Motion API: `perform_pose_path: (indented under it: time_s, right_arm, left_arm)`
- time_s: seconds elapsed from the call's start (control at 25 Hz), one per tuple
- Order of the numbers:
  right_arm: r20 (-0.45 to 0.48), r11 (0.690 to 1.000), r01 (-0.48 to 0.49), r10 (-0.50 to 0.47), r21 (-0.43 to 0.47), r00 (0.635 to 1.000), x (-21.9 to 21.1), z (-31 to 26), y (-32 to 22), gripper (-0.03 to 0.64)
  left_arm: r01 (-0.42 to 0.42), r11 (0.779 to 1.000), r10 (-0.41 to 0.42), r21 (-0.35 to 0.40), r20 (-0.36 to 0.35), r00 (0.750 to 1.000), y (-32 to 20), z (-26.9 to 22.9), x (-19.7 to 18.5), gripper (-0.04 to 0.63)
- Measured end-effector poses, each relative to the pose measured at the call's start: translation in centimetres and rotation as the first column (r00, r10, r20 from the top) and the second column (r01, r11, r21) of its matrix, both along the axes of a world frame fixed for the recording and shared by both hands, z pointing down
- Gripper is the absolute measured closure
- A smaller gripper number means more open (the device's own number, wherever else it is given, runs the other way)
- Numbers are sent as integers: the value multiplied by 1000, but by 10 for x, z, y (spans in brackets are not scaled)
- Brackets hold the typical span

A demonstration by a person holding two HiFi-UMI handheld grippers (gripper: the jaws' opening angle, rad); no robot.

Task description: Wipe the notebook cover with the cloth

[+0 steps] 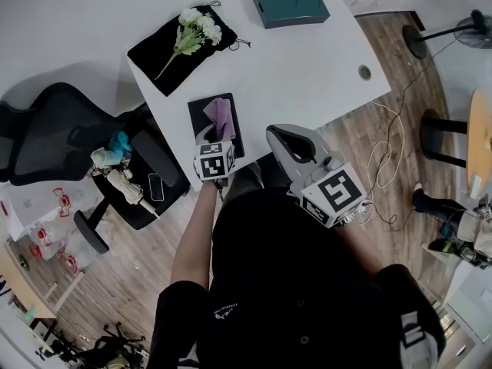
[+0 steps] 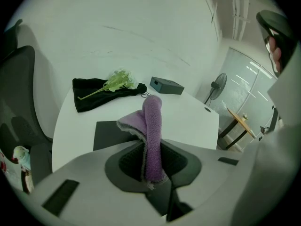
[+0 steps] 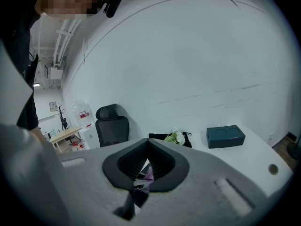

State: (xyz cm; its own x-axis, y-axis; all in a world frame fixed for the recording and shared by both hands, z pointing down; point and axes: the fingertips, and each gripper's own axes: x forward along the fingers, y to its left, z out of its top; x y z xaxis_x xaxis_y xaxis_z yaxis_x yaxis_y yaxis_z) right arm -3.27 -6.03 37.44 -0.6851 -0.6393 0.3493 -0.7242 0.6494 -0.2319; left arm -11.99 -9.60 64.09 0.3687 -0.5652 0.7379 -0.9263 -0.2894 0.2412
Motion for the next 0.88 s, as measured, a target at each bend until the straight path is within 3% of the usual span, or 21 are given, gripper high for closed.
perform_pose_path:
  time_s: [0.44, 0.88]
  right_arm:
    - [-8, 999, -32, 32, -7, 999, 14, 3, 2, 615]
    - [-8, 1000, -30, 30, -4, 1000, 16, 2, -1, 615]
  left_arm:
    - [-33, 999, 34, -11, 8, 999, -3, 11, 19, 520]
    - [-19, 1000, 20, -22, 23, 1000, -1, 17, 15, 520]
